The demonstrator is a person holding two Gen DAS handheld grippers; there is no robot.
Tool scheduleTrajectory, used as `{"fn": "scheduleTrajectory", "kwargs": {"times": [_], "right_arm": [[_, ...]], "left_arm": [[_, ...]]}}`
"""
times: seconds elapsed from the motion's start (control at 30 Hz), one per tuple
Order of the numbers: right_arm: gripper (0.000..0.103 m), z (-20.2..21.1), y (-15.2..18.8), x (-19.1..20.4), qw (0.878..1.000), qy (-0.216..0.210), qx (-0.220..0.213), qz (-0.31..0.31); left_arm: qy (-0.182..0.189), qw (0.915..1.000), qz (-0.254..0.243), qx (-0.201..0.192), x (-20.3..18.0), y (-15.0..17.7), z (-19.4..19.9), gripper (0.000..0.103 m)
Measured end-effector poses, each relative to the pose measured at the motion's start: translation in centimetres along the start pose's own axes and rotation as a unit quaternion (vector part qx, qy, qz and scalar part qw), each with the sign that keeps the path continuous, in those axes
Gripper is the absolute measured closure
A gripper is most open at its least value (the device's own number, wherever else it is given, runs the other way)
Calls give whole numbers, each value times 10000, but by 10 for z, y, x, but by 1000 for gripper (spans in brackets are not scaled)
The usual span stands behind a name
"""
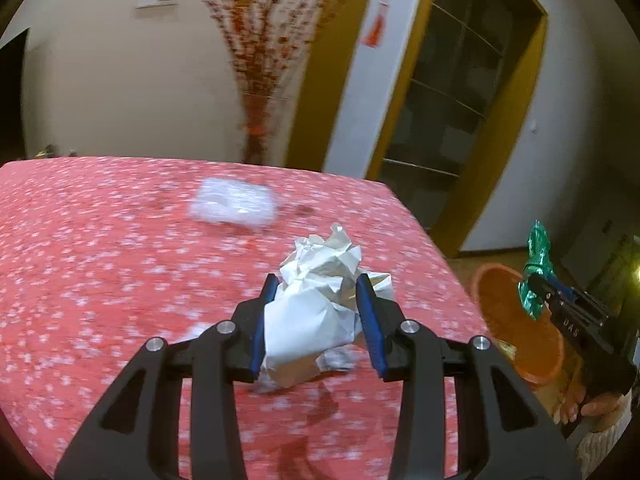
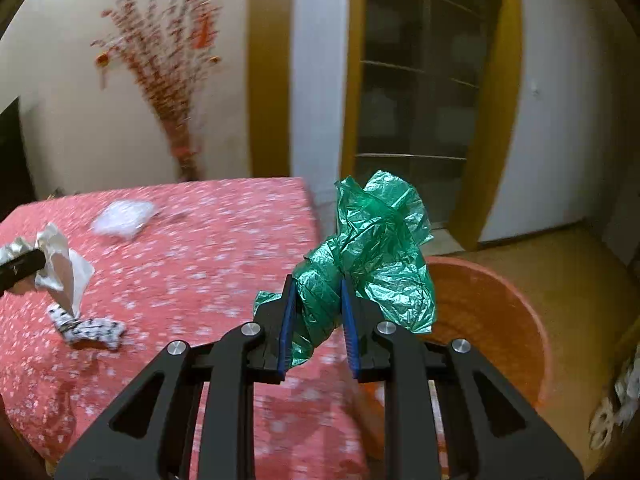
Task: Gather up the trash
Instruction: 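Carry the white and green bags over the orange basket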
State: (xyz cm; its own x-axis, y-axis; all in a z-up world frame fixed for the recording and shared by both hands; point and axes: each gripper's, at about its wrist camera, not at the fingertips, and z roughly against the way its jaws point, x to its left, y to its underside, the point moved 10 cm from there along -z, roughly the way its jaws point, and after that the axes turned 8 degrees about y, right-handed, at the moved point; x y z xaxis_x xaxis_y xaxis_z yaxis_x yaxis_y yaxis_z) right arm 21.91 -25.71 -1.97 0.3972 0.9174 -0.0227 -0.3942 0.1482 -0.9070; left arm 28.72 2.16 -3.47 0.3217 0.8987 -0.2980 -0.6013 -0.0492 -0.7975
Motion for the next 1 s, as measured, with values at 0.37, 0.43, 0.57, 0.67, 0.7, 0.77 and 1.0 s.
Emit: {"fn": "scheduleTrajectory", "kwargs": {"times": [0.37,0.43,0.57,0.67,0.7,0.77,1.0], "right_arm": [[81,0,12,-79,9968,577,46,-543],[81,-2,14,-86,9964,604,61,-595],[81,-5,16,-99,9956,626,62,-699],[81,-7,16,-109,9946,625,63,-822],[81,-9,16,-113,9941,619,70,-883],[81,-10,17,-121,9934,604,78,-974],[81,-21,21,-143,9920,591,105,-1107]], "left_arm": [[816,9960,-314,184,-99,5,-36,64],[967,9944,-376,201,-118,4,-41,64],[1243,9905,-516,279,-153,5,-59,64],[1445,9869,-623,364,-179,7,-73,64],[1526,9853,-653,409,-189,9,-79,64],[1617,9833,-688,476,-203,11,-88,64],[1858,9765,-776,773,-237,21,-131,64]]}}
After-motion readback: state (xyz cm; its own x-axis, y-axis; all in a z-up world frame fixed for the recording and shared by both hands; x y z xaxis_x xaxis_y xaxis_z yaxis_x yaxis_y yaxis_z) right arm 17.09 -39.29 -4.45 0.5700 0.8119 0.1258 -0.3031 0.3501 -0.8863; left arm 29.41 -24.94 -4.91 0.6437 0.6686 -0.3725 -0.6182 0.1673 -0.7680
